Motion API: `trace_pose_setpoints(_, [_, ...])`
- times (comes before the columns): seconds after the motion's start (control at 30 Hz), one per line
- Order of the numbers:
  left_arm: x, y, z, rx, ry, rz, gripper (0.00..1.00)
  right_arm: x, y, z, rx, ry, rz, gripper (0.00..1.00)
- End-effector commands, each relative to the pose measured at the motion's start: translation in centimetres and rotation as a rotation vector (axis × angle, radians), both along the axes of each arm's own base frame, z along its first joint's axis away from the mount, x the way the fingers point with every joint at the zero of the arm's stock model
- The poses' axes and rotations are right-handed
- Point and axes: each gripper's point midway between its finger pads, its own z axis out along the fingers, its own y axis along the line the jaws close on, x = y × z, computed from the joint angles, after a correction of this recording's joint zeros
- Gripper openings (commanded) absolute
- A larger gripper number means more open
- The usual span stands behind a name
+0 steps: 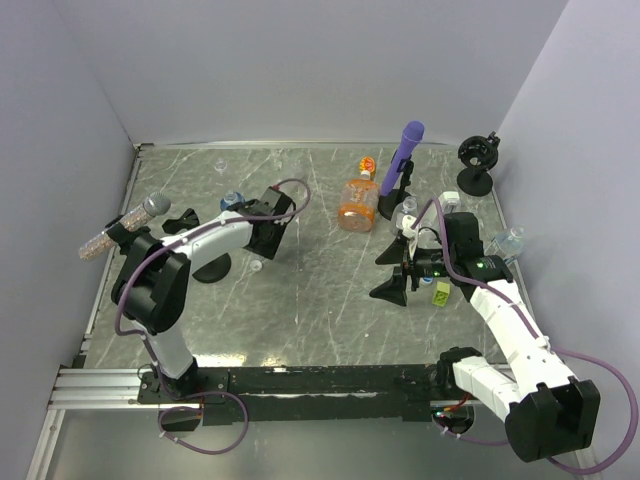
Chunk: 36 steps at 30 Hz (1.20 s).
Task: Unscrew the bottle caps
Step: Move the bottle cap to the center of the board, then pick up the plastic bottle at the center of the board.
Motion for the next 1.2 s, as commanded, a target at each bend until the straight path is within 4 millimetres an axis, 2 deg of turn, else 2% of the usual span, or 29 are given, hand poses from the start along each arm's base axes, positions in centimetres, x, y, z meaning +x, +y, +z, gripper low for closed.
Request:
trace_pose_setpoints(0.0, [0.7, -3.7, 4.9, -0.081, -0.068, -0.083, 0.54, 0.0, 0.2, 0.4, 0.020, -0.022, 0.027, 0.99])
trace_pose_setpoints(0.1, [0.9, -6.3, 6.6, -0.182, -0.068, -0.145, 0.66, 0.0, 0.2, 0.4, 0.019, -0.022, 0.024, 0.99])
trace_pose_setpoints(0.2, [2.3, -7.9, 7.6, -0.242, -0.087, -0.200, 0.85, -0.1, 0.2, 0.4, 0.018, -0.026, 0.025, 0.99])
trace_pose_setpoints(0.27, [4.2, -7.7, 7.7, -0.248, -0.102, -0.183, 0.91, 0.0, 0.2, 0.4, 0.017, -0.030, 0.025, 0.99])
trace_pose_setpoints(0.37, [8.1, -7.0, 7.7, -0.268, -0.112, -0.128, 0.97, 0.0, 0.2, 0.4, 0.018, -0.031, 0.025, 0.99])
trace_pose_setpoints(0.6, [14.7, -5.9, 5.9, -0.234, -0.133, -0.098, 0.98, -0.1, 0.2, 0.4, 0.022, -0.022, 0.031, 0.99])
trace_pose_setpoints(0.7, [16.9, -4.7, 5.1, -0.193, -0.154, -0.066, 0.98, -0.1, 0.3, 0.3, 0.022, -0.016, 0.032, 0.99])
trace_pose_setpoints(0.87, [18.8, -4.2, 3.5, -0.156, -0.134, -0.100, 0.98, -0.1, 0.3, 0.3, 0.025, -0.009, 0.037, 0.99])
trace_pose_setpoints(1.03, [19.3, -5.0, 1.0, -0.167, -0.074, -0.134, 0.94, 0.0, 0.3, 0.2, 0.022, -0.007, 0.035, 0.99])
trace_pose_setpoints(1.17, [20.1, -5.1, 0.0, -0.170, -0.071, -0.116, 0.92, 0.1, 0.3, 0.1, 0.018, -0.004, 0.032, 0.99])
